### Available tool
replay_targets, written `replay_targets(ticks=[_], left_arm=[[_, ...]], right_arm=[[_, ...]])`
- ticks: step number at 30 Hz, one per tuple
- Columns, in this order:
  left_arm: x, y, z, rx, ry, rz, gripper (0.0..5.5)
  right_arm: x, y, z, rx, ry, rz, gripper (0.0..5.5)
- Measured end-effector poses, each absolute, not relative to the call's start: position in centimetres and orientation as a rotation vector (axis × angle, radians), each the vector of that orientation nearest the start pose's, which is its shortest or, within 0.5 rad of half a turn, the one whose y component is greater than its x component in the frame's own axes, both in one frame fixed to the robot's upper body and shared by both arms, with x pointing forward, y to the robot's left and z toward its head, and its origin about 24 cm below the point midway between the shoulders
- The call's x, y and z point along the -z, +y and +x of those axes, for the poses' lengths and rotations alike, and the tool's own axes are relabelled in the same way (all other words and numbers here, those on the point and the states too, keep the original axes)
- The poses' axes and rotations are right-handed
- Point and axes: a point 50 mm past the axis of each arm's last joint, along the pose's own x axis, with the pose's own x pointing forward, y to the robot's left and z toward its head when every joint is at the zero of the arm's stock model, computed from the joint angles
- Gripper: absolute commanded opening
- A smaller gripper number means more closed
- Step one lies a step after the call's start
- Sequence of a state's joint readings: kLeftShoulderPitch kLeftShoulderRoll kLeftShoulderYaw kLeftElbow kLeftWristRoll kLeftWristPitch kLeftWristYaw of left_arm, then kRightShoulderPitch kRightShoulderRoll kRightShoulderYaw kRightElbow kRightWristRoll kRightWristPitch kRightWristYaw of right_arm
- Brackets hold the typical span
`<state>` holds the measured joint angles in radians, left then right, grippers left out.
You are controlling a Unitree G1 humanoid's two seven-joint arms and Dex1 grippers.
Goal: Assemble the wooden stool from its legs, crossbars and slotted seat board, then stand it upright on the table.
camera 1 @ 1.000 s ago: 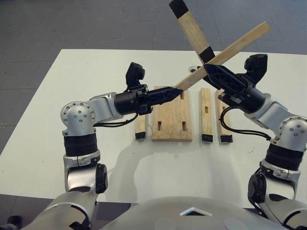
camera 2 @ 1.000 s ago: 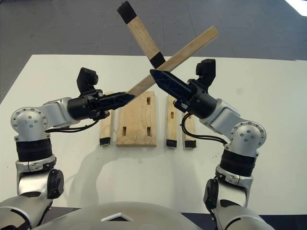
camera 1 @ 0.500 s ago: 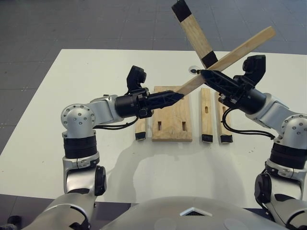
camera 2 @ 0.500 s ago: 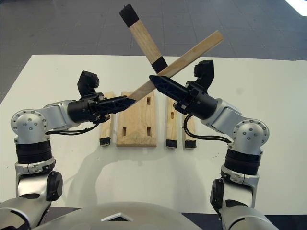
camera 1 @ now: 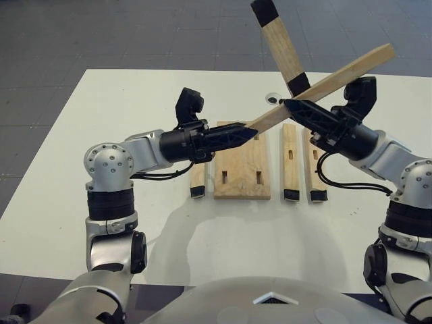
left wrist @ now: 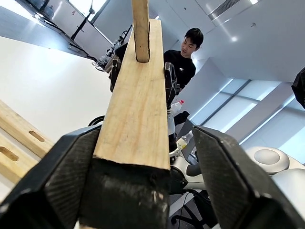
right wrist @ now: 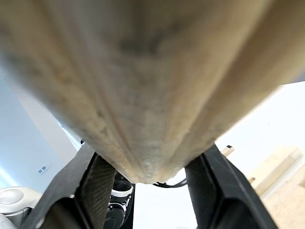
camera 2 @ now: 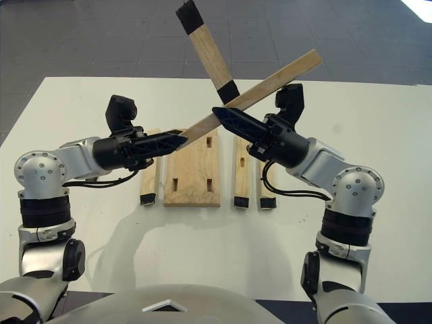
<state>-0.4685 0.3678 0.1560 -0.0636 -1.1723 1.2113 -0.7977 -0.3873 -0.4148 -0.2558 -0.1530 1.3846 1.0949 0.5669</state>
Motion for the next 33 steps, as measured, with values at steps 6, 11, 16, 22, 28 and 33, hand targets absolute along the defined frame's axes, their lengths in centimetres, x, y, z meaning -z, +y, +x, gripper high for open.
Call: replay_targets(ticks=[6, 11, 16, 22, 28, 33], left_arm=[[-16.4, 15.4, 29.6, 1.199, 0.23, -0.75, 3.59], [-14.3, 18.5, 29.8, 0.889, 0.234, -0.226, 3.59], [-10.6, 16.1, 25.6, 0.945, 0.289, 0.251, 3.59], [-7.9, 14.5, 23.6, 0.974, 0.318, 0.492, 3.59], [-7.0, 14.4, 23.6, 0.941, 0.315, 0.634, 3.59], [-7.0, 13.3, 23.1, 1.042, 0.23, 0.973, 3.59]], right_arm=[[-16.8, -16.1, 25.7, -1.217, 0.22, 0.807, 2.03], [-16.0, -17.6, 25.6, -1.123, 0.262, 0.693, 2.03], [-14.8, -18.5, 26.0, -1.014, 0.288, 0.564, 2.03], [-13.7, -18.2, 26.6, -0.959, 0.316, 0.499, 2.03], [-13.8, -18.0, 26.5, -0.968, 0.309, 0.482, 2.03], [-13.9, -17.7, 26.4, -0.973, 0.305, 0.465, 2.03]])
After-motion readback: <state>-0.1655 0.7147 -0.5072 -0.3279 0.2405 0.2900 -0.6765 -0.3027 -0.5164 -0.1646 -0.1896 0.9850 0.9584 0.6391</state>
